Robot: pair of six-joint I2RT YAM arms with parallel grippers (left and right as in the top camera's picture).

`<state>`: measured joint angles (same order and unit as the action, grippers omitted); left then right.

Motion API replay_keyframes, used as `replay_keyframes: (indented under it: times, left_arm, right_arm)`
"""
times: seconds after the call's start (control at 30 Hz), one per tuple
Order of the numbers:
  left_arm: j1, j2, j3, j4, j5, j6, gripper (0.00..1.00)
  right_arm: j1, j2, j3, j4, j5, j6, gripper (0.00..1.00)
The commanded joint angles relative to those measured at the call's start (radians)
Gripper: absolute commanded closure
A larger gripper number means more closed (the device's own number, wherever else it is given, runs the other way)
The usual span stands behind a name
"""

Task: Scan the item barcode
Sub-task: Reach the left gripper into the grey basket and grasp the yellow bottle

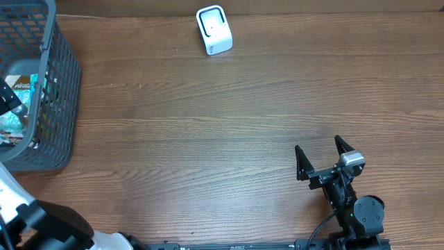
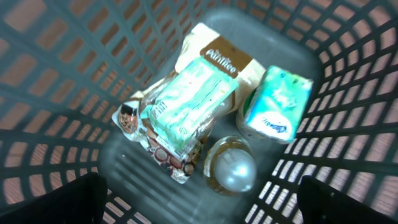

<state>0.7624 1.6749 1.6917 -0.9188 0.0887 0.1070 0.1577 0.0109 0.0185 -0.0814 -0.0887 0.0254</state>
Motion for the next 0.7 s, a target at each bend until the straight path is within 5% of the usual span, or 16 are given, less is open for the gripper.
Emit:
replay_keyframes:
  times: [0.0,0.67]
  left_arm:
    - [0.016,0.047,0.018,-0.005,0.066,0.008,0.0]
    - [0.003,0.24,0.017,-0.005,0.201,0.121,0.04]
  right_arm:
    - [-0.003,-0.008,-0.011,0.004,0.009,-0.004,0.0]
    - [-0.003,-0.008,-0.011,0.004,0.009,-0.004,0.0]
